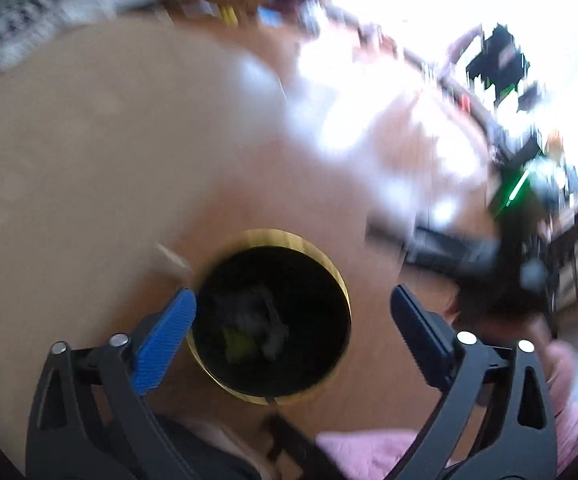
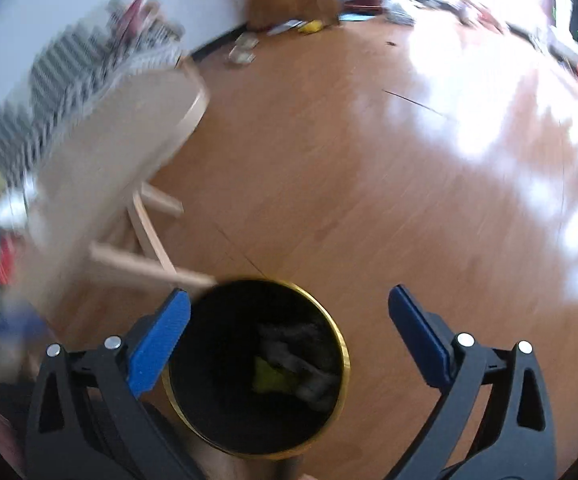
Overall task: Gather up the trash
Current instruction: 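Grasp white paper carton with left tool while right tool grasps white tissue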
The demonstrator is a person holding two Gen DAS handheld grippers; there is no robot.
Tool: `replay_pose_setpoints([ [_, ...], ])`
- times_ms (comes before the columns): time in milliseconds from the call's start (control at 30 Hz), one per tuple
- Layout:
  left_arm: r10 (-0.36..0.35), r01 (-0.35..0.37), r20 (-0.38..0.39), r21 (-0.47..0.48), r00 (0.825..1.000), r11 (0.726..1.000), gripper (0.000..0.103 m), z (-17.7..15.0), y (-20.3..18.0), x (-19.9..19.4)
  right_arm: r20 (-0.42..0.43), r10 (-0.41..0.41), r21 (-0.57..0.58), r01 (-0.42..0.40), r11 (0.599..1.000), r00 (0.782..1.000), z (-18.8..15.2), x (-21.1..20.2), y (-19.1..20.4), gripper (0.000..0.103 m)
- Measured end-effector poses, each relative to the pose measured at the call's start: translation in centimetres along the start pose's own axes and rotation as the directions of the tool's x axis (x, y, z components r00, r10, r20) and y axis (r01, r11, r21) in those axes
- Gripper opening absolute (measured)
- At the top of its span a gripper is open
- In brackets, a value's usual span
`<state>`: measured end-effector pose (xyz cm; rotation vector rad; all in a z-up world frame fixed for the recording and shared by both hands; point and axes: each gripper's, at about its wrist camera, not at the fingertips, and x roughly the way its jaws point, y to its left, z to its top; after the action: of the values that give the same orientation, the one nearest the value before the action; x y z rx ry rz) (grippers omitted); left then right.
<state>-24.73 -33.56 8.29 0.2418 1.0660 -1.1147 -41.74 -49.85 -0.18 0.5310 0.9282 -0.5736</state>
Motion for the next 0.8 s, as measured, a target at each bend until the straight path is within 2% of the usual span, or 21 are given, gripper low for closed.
replay_pose_setpoints([
  [67,0.04,-0.038,0.087,-0.02,0.995,0.999,0.097,0.4,1.9,-3.9,0.015,0.001,-0.054,-0.001,0.999,1.0,-0.3,0.0,1.1,0.096],
  [167,0.197,-0.188,0.181,-0.067,0.964,0.98,0.097,-0.7,6.8,-10.0,0.038,0.043,-0.07,-0.04,0.997,0.998,-0.1,-0.4,2.9,0.096],
  [267,0.39,-0.362,0.187,-0.164,0.902,0.917,0.097,-3.6,14.0,-14.3,0.056,0.112,-0.092,-0.107,0.99,0.992,1.2,-1.0,5.1,0.096],
  [300,0.456,-0.421,0.166,-0.207,0.874,0.883,0.097,-4.9,16.8,-15.4,0.07,0.147,-0.1,-0.14,0.985,0.987,2.2,-1.6,6.5,0.096],
  [333,0.503,-0.462,0.149,-0.24,0.852,0.854,0.097,-5.9,19.3,-16.4,0.083,0.17,-0.106,-0.161,0.981,0.982,3.0,-2.0,7.5,0.096],
  [367,0.528,-0.482,0.138,-0.266,0.838,0.835,0.097,-6.8,21.7,-17.1,0.102,0.207,-0.12,-0.194,0.974,0.973,4.1,-2.6,9.2,0.096],
  [400,0.565,-0.511,0.114,-0.312,0.817,0.801,0.097,-7.9,24.6,-17.8,0.12,0.257,-0.143,-0.24,0.96,0.959,5.3,-3.3,11.4,0.096],
  [433,0.585,-0.523,0.096,-0.349,0.806,0.778,0.097,-8.5,26.6,-18.2,0.124,0.285,-0.16,-0.264,0.951,0.951,6.0,-3.8,12.6,0.096],
  [467,0.585,-0.513,0.089,-0.387,0.806,0.766,0.097,-9.0,28.4,-18.4,0.123,0.313,-0.187,-0.288,0.939,0.942,6.7,-4.4,14.7,0.096],
  [533,0.564,-0.465,0.103,-0.457,0.819,0.758,0.097,-9.5,31.2,-18.8,0.119,0.371,-0.242,-0.336,0.91,0.921,8.2,-5.0,19.7,0.096],
  [633,0.578,-0.472,0.113,-0.462,0.808,0.751,0.097,-9.1,33.2,-18.7,0.07,0.429,-0.336,-0.383,0.86,0.901,9.0,-4.2,28.3,0.096],
  [733,0.553,-0.455,0.136,-0.429,0.822,0.781,0.097,-8.5,34.0,-18.4,0.016,0.44,-0.431,-0.391,0.813,0.898,8.8,-2.2,35.3,0.096],
  [800,0.56,-0.478,0.142,-0.38,0.816,0.792,0.097,-8.0,33.7,-17.6,-0.025,0.462,-0.425,-0.428,0.798,0.887,9.1,-0.5,38.6,0.096],
])
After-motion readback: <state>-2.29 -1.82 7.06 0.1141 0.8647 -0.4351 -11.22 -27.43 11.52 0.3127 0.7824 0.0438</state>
